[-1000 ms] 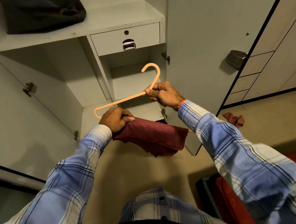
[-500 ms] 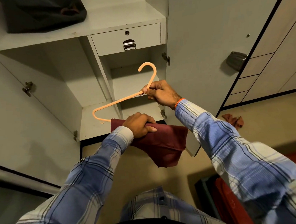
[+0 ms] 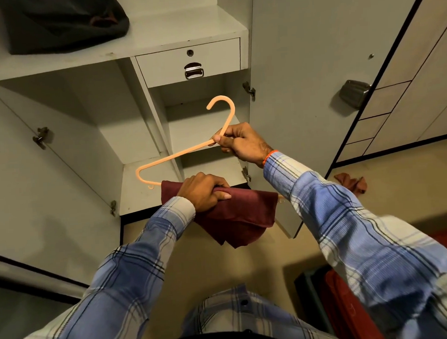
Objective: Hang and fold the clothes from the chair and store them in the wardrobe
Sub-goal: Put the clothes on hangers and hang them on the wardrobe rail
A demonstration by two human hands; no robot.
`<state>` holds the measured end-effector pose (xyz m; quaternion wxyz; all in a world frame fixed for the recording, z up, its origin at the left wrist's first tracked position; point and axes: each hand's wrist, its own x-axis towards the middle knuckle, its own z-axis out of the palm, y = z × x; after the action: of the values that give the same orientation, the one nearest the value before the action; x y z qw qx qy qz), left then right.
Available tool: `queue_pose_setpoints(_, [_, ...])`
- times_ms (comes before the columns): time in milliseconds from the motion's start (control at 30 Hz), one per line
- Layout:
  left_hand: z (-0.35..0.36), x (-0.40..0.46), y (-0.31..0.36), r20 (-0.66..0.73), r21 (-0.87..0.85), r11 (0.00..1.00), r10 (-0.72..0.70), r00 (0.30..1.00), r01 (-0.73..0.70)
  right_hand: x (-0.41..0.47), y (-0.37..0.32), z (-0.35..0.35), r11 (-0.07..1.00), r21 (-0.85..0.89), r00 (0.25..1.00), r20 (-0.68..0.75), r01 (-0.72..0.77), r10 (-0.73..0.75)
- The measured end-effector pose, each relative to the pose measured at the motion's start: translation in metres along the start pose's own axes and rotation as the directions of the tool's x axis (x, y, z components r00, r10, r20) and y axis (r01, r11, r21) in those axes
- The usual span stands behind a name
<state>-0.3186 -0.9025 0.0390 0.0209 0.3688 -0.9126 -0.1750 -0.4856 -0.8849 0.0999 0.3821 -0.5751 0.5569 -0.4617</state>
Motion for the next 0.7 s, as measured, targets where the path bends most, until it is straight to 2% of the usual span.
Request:
queue_pose_setpoints(133, [-0.003, -0.001, 0.003, 0.002, -0.03, 0.999, -0.026, 1.0, 0.026, 0.005, 0.003, 0.003, 1.0, -0.011, 1.0, 0.029, 0.007, -0.007])
queue_pose_setpoints(200, [-0.008, -0.004, 0.008, -0.144, -0.096, 0.995, -0.017, 0.989, 0.004, 0.008, 0.004, 0.003, 1.0, -0.018, 1.0, 0.022, 0.002, -0.002])
queue_pose_setpoints(233, [-0.01, -0.006, 0.009, -0.292, -0.12, 0.992, 0.006, 0.956, -0.043, 0.009, 0.004, 0.003, 1.0, -0.021, 1.0, 0.016, 0.002, -0.002])
queue_pose_setpoints(267, [-0.013, -0.008, 0.009, -0.467, -0.112, 0.989, 0.031, 0.883, -0.094, 0.01, 0.004, 0.003, 1.0, -0.016, 1.0, 0.012, 0.001, 0.0])
queue_pose_setpoints(333, [-0.022, -0.011, 0.006, -0.738, -0.042, 0.994, 0.038, 0.674, -0.101, 0.013, 0.004, 0.003, 1.0, -0.007, 1.0, 0.007, -0.01, 0.01])
queue_pose_setpoints(367, [-0.028, -0.011, 0.002, -0.797, -0.018, 0.998, 0.021, 0.604, -0.058, 0.014, 0.004, 0.003, 1.0, -0.01, 1.0, 0.01, -0.013, 0.013])
queue_pose_setpoints(400, [-0.034, -0.01, -0.002, -0.814, -0.011, 1.0, -0.001, 0.58, -0.012, 0.015, 0.003, 0.003, 1.0, -0.017, 1.0, 0.014, -0.012, 0.012])
queue_pose_setpoints(433, [-0.042, -0.009, -0.007, -0.802, -0.009, 1.0, -0.022, 0.597, 0.024, 0.018, 0.002, 0.005, 1.0, -0.027, 1.0, 0.023, -0.009, 0.01])
queue_pose_setpoints(567, [-0.068, 0.0, -0.024, -0.575, -0.062, 0.994, -0.106, 0.811, 0.086, 0.025, -0.007, 0.007, 0.999, -0.046, 0.999, 0.046, 0.013, -0.011])
queue_pose_setpoints(633, [-0.079, 0.004, -0.03, -0.496, -0.11, 0.988, -0.151, 0.855, 0.111, 0.03, -0.015, 0.01, 0.999, -0.025, 0.997, 0.072, 0.038, -0.036])
queue_pose_setpoints(700, [-0.09, 0.005, -0.036, -0.476, -0.192, 0.976, -0.185, 0.86, 0.104, 0.036, -0.025, 0.012, 0.998, -0.018, 0.995, 0.088, 0.052, -0.05])
